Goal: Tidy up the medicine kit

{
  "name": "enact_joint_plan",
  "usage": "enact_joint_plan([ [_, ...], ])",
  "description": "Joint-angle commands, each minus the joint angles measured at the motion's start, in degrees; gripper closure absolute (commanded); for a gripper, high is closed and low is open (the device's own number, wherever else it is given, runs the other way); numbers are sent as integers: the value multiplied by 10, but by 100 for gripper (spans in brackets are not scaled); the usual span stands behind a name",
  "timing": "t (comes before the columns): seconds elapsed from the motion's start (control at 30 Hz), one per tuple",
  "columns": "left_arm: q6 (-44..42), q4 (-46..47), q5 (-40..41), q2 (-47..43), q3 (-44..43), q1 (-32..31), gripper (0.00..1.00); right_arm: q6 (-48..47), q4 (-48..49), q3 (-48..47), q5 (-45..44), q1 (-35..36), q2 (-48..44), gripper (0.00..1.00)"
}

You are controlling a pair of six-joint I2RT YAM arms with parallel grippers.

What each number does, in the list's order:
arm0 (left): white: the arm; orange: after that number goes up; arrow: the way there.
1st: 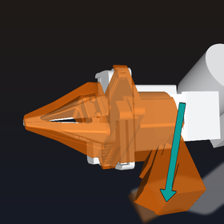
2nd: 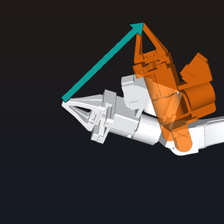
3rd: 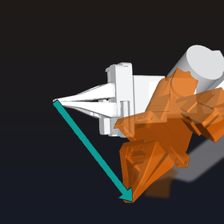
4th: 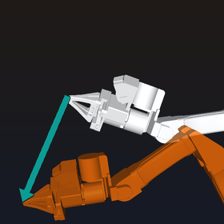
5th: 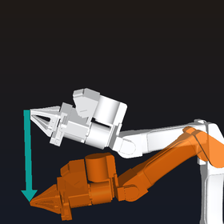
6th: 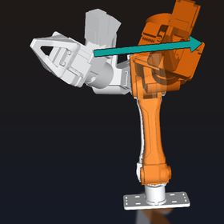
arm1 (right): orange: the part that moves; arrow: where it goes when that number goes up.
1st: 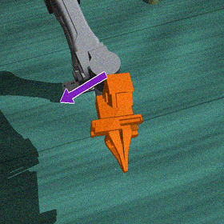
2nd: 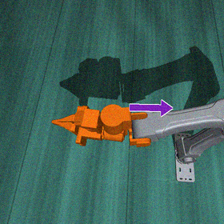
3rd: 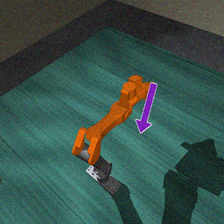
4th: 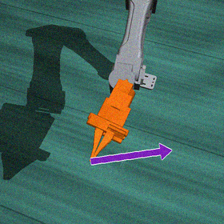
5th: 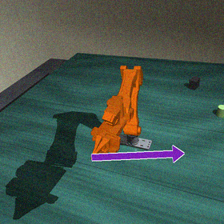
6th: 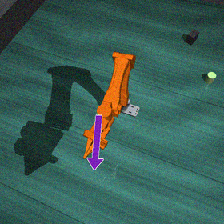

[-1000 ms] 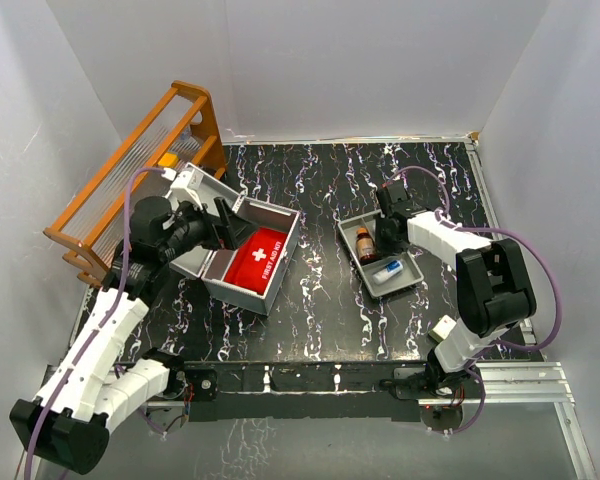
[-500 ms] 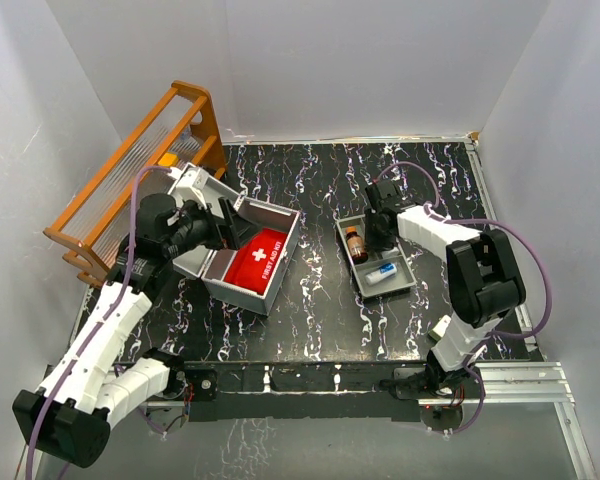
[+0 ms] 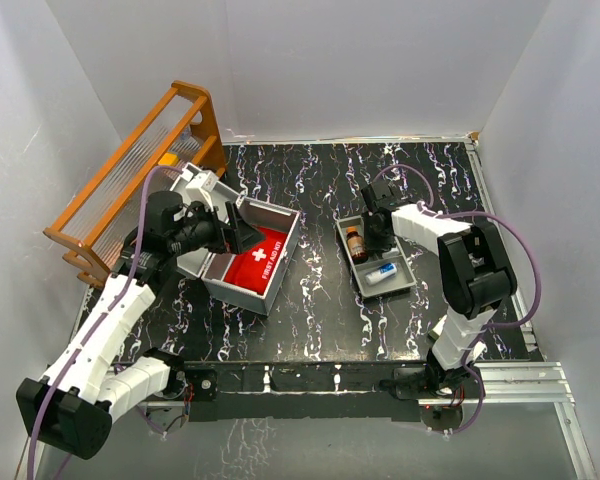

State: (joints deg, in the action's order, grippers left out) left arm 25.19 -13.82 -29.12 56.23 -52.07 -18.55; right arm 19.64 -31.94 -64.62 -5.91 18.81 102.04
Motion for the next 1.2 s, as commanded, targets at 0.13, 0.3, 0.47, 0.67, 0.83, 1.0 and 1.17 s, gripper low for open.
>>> enact_joint_plan([
  [0.13,-32,-27,-34,13,-26,-4,12,8,11,-16,-32,5,-1,96],
  [0.3,-51,-47,-17,38,-32,-32,15,23,36,2,-43,5,-45,100],
  [0.47,-57,-49,77,58,-26,-87,15,37,38,17,-40,5,-82,100],
  [0.67,-48,-28,124,113,-17,-128,14,51,33,43,-16,5,-116,100],
  [0.83,-36,-32,101,184,-38,-134,14,60,36,60,2,4,-132,100],
  [1.0,-23,15,38,219,-43,-142,17,70,40,71,7,5,-144,100],
  [1.17,-8,52,9,248,-51,-152,20,75,38,72,5,5,-154,100],
])
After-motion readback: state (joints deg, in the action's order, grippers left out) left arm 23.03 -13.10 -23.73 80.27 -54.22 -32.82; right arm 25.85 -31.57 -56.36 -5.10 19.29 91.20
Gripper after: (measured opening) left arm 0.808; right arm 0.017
